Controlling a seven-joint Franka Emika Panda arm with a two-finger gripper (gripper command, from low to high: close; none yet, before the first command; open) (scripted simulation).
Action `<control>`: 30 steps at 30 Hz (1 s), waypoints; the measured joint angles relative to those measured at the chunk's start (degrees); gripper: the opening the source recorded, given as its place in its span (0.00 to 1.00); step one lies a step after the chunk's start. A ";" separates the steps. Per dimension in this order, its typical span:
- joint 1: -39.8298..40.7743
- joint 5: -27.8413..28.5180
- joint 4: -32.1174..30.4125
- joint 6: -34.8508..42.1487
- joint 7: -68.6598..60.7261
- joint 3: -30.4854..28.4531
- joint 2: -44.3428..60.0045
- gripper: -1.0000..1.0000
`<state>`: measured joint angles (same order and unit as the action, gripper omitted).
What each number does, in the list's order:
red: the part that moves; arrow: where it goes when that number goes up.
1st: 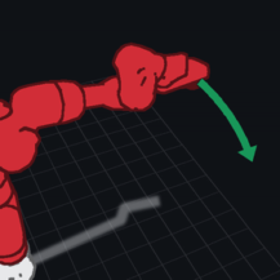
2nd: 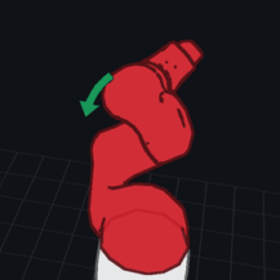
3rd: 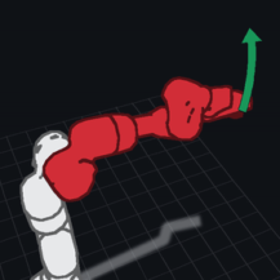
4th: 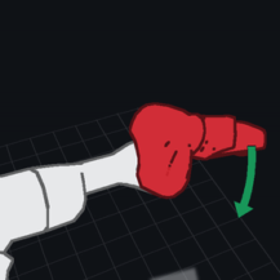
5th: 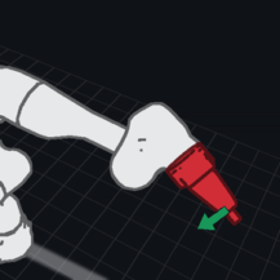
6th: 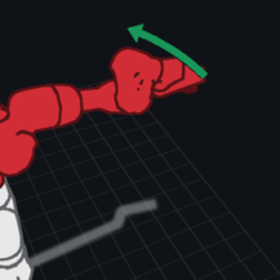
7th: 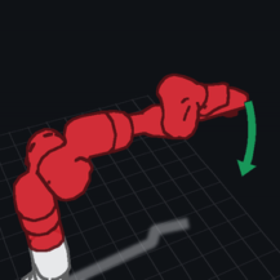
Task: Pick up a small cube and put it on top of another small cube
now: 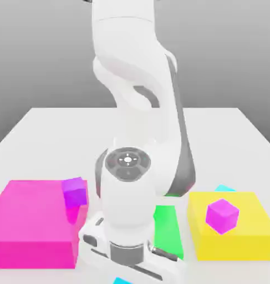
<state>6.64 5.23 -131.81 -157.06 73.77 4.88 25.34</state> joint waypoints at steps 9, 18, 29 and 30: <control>2.63 -1.50 -8.78 9.43 7.80 -3.49 -17.98 0.00; 9.39 -1.89 -20.05 16.56 20.94 -6.35 -36.41 0.00; 14.61 -3.68 -30.76 10.52 29.43 -8.09 -41.48 0.00; 14.59 -3.73 -31.14 8.82 29.42 -8.11 -40.16 1.00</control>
<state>21.24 1.50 -162.96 -148.25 103.18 -3.23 -14.82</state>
